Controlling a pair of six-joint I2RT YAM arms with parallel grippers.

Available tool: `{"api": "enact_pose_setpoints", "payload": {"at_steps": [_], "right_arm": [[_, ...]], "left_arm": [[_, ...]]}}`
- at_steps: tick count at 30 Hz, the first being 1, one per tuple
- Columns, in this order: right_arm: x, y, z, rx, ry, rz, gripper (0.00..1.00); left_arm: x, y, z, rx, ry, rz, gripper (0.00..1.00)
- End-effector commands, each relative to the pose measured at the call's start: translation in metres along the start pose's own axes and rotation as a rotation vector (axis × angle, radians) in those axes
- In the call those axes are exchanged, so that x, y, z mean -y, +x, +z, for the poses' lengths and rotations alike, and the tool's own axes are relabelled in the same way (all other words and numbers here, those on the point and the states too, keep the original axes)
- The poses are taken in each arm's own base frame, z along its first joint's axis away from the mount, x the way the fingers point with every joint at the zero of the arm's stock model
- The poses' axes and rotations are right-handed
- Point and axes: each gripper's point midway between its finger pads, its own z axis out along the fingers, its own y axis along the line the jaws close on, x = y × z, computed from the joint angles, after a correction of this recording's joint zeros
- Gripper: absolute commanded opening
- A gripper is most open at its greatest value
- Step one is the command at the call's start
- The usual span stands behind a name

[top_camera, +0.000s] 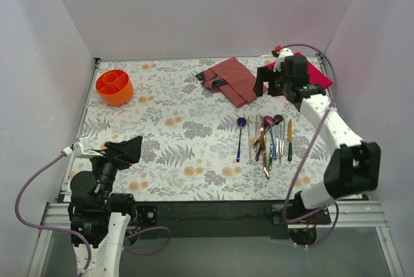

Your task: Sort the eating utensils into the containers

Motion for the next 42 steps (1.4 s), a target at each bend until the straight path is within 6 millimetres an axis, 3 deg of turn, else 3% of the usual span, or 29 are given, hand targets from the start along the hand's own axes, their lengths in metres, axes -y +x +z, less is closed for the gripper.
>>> {"api": "enact_pose_setpoints", "payload": {"at_steps": [1, 2, 3, 5, 6, 7, 8, 9, 10, 12, 14, 17, 23, 29, 32, 34, 35, 36, 37, 42], "right_arm": [[0.026, -0.016, 0.040, -0.071, -0.028, 0.095, 0.98], [0.027, -0.018, 0.048, -0.079, -0.065, 0.114, 0.92], [0.042, -0.025, 0.063, -0.080, -0.053, 0.135, 0.88], [0.051, -0.027, 0.078, -0.093, -0.049, 0.136, 0.87], [0.059, -0.016, 0.094, -0.127, -0.045, 0.145, 0.86], [0.061, -0.025, 0.099, -0.113, -0.055, 0.132, 0.83], [0.061, -0.024, 0.105, -0.122, -0.076, 0.132, 0.78], [0.066, -0.011, 0.119, -0.155, -0.080, 0.140, 0.77], [0.068, -0.015, 0.124, -0.149, -0.083, 0.131, 0.73], [0.074, -0.001, 0.140, -0.185, -0.082, 0.144, 0.71], [0.077, 0.003, 0.148, -0.193, -0.088, 0.156, 0.71], [0.087, 0.027, 0.166, -0.243, -0.062, 0.158, 0.71], [0.104, 0.057, 0.186, -0.300, -0.034, 0.148, 0.71], [0.097, 0.070, 0.202, -0.325, -0.101, 0.164, 0.68], [0.094, 0.073, 0.208, -0.329, -0.127, 0.171, 0.58], [0.093, 0.069, 0.210, -0.320, -0.135, 0.169, 0.45], [0.094, 0.060, 0.211, -0.300, -0.135, 0.159, 0.27], [0.094, 0.054, 0.211, -0.288, -0.131, 0.154, 0.19], [0.097, 0.048, 0.212, -0.275, -0.121, 0.149, 0.04], [0.109, -0.026, 0.202, -0.119, -0.036, 0.082, 0.01]], "left_arm": [[-0.008, 0.013, -0.002, -0.046, -0.028, -0.046, 0.84], [-0.010, 0.015, -0.002, -0.052, -0.037, -0.048, 0.84], [-0.011, 0.016, -0.002, -0.052, -0.046, -0.060, 0.84], [-0.016, 0.016, -0.002, -0.040, -0.066, -0.068, 0.84], [-0.016, 0.015, -0.002, -0.036, -0.068, -0.072, 0.84], [-0.018, 0.013, -0.002, -0.027, -0.082, -0.075, 0.84], [-0.016, 0.010, -0.004, -0.019, -0.082, -0.077, 0.84], [-0.016, 0.008, -0.005, -0.014, -0.086, -0.077, 0.84], [-0.018, 0.006, -0.007, -0.007, -0.105, -0.079, 0.84], [-0.018, 0.002, -0.009, 0.003, -0.119, -0.078, 0.84], [-0.017, -0.001, -0.008, 0.003, -0.129, -0.074, 0.84], [-0.017, -0.004, -0.006, 0.005, -0.142, -0.081, 0.84], [-0.011, -0.009, -0.001, -0.011, -0.141, -0.080, 0.84], [-0.010, -0.013, -0.003, -0.006, -0.156, -0.075, 0.84], [-0.012, -0.012, -0.001, -0.012, -0.160, -0.077, 0.84], [-0.013, -0.011, 0.001, -0.016, -0.165, -0.083, 0.84], [-0.014, -0.009, 0.002, -0.021, -0.167, -0.082, 0.84], [-0.014, -0.009, 0.004, -0.022, -0.166, -0.082, 0.84], [-0.014, -0.010, 0.005, -0.021, -0.165, -0.084, 0.84], [-0.015, -0.008, 0.011, -0.034, -0.170, -0.079, 0.84]]}}
